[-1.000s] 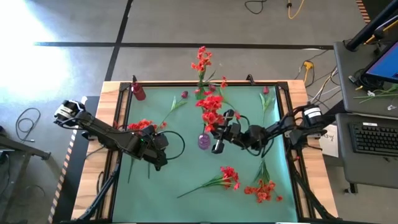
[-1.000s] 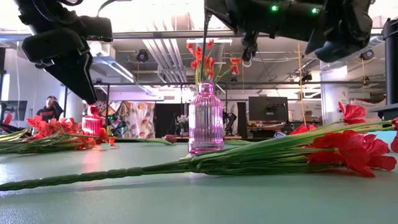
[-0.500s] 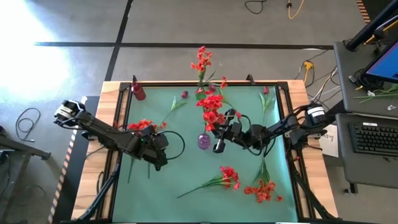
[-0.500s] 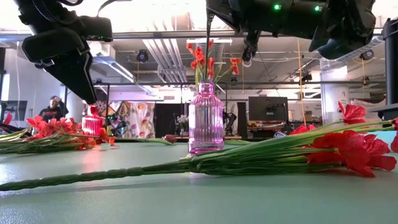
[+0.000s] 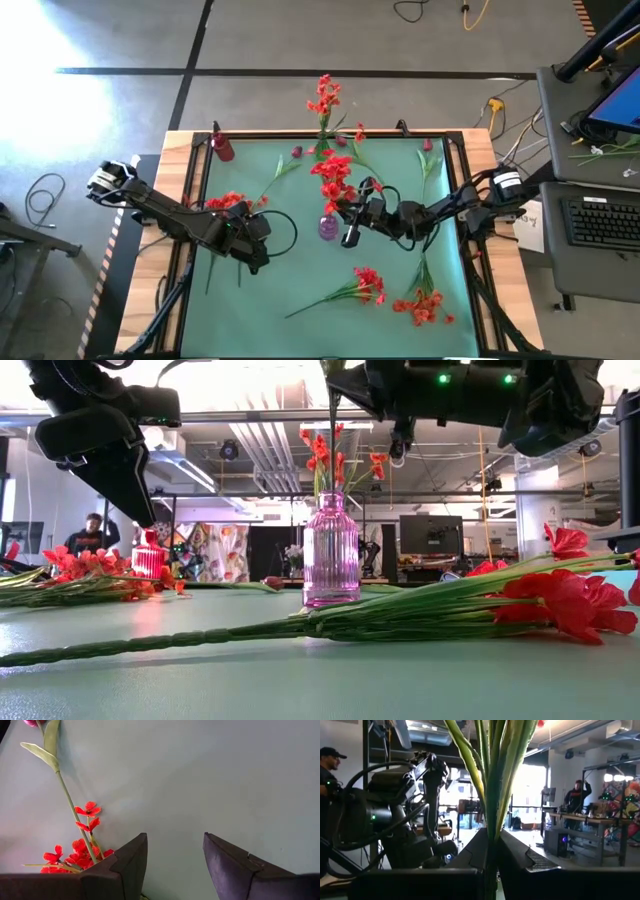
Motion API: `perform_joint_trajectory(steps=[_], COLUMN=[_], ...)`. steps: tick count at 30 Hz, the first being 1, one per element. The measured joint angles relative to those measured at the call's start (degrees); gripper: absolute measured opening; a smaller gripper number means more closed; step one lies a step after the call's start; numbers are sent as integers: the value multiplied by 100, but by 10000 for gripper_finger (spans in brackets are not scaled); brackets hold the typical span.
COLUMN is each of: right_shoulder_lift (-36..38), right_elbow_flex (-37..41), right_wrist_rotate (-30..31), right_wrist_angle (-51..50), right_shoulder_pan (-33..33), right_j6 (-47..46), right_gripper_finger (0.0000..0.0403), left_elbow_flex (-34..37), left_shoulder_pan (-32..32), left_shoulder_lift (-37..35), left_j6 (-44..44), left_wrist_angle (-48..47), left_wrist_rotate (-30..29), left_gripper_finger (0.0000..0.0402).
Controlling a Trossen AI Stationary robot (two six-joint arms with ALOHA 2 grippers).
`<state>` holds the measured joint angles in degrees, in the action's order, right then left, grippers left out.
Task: Sort flowers into vase by color
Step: Put the orange flowers into the purple vase
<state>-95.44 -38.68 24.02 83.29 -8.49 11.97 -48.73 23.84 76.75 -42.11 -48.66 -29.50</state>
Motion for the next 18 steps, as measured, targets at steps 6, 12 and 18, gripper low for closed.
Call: perform_joint_trajectory(steps=[6,12,18], right_shoulder_lift=[-2,0,64], right_elbow_flex=[0,0,0], right_wrist_rotate=[1,3,161], right_wrist_angle=[-81,-502,-888], right_shoulder_pan=[0,0,-37], right_j6=[-2,-219,-236], right_gripper_finger=[30,72,126], left_elbow_flex=[0,0,-8], left_shoulder_pan=[2,1,0], left_shoulder_lift=[0,0,0], left_j6=[0,0,-2], left_wrist_angle=[-2,-26,-84], left_wrist_rotate=[0,3,203], left_gripper_finger=[178,178,178])
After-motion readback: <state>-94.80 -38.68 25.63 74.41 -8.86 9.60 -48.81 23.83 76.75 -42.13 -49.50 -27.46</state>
